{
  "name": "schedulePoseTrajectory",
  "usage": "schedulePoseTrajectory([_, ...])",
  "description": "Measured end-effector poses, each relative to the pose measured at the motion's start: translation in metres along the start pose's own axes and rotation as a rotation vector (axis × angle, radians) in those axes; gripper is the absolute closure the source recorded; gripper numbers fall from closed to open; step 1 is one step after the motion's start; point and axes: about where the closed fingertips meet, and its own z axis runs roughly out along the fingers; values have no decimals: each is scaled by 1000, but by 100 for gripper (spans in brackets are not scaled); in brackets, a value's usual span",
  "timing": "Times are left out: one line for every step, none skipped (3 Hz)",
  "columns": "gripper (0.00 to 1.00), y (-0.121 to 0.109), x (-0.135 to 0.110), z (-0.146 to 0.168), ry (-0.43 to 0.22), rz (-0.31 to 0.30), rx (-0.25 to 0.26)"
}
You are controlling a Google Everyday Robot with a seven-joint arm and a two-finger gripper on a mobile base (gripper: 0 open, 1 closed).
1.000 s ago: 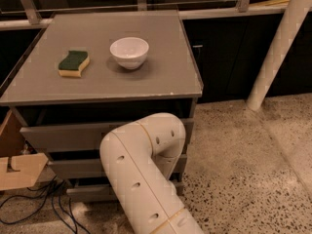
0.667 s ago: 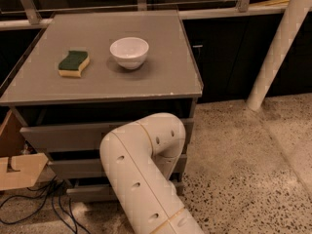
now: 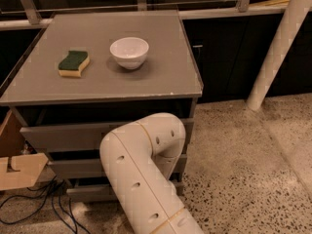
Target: Close bottom drawer
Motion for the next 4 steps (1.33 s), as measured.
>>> schedulePoseTrajectory([88, 0, -2, 0, -2, 0, 2])
schedulePoseTrajectory([100, 1, -14, 4, -15, -12, 11])
schedulePoseTrajectory([100, 7, -27, 11, -30, -35, 19])
schedulePoseTrajectory([100, 9, -31, 14, -38, -45, 22])
